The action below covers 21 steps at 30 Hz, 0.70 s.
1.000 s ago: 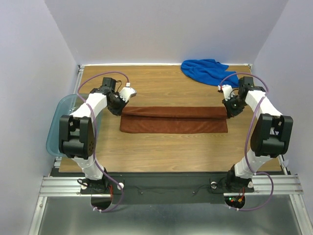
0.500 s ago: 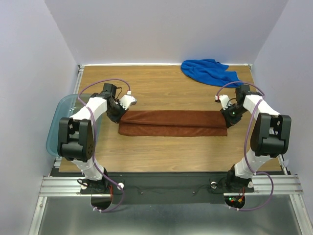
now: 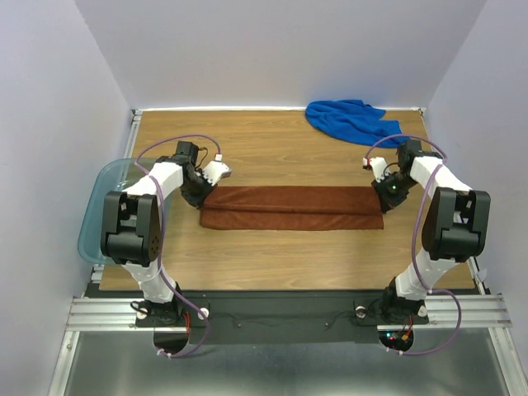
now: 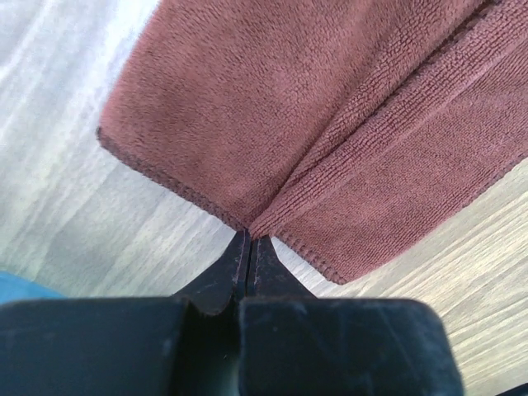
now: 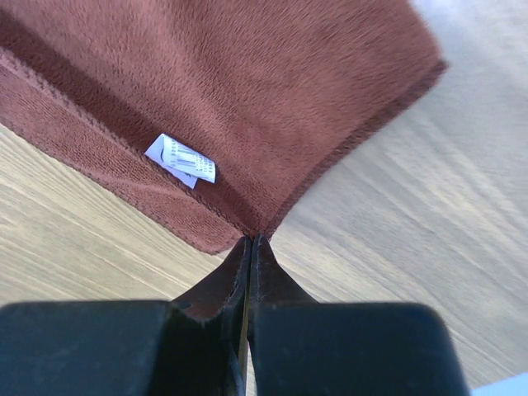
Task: Roll the towels
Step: Fold the towel
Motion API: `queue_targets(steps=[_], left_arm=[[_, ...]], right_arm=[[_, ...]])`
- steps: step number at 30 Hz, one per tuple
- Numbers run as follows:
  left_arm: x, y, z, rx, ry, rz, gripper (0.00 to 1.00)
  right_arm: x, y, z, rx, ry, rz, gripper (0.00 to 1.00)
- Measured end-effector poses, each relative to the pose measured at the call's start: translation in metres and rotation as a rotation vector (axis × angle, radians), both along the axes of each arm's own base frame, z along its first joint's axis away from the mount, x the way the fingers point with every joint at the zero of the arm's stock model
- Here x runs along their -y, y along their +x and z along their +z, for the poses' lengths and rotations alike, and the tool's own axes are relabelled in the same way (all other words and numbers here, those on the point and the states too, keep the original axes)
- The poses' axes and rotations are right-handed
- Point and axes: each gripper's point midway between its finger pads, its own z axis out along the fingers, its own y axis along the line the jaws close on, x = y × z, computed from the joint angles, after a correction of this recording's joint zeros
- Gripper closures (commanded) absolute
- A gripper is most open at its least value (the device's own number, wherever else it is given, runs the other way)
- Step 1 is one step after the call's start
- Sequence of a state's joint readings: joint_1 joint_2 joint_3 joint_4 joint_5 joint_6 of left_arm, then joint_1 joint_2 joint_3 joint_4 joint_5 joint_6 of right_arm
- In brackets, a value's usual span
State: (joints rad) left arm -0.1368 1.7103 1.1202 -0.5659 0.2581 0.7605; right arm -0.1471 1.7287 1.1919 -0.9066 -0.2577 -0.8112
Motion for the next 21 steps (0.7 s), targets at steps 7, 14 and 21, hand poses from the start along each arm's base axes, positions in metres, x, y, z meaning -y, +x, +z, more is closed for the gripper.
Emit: queue_targets(steps=[7, 14, 21], left_arm=[[0.0, -0.001, 0.024, 0.037, -0.004, -0.006, 1.0], [-0.002, -0.007, 0.043, 0.076, -0.001, -0.027, 1.0], [-0.004, -0.025, 0.027, 0.02, 0.009, -0.043, 1.0]], right_arm=[[0.001, 0.007, 0.025, 0.068, -0.011, 0.005, 1.0], [0.003, -0.004, 0.038, 0.102, -0.035, 0.036, 0.99], [0.0, -0.029, 0.014, 0.008, -0.023, 0.054, 0.99]])
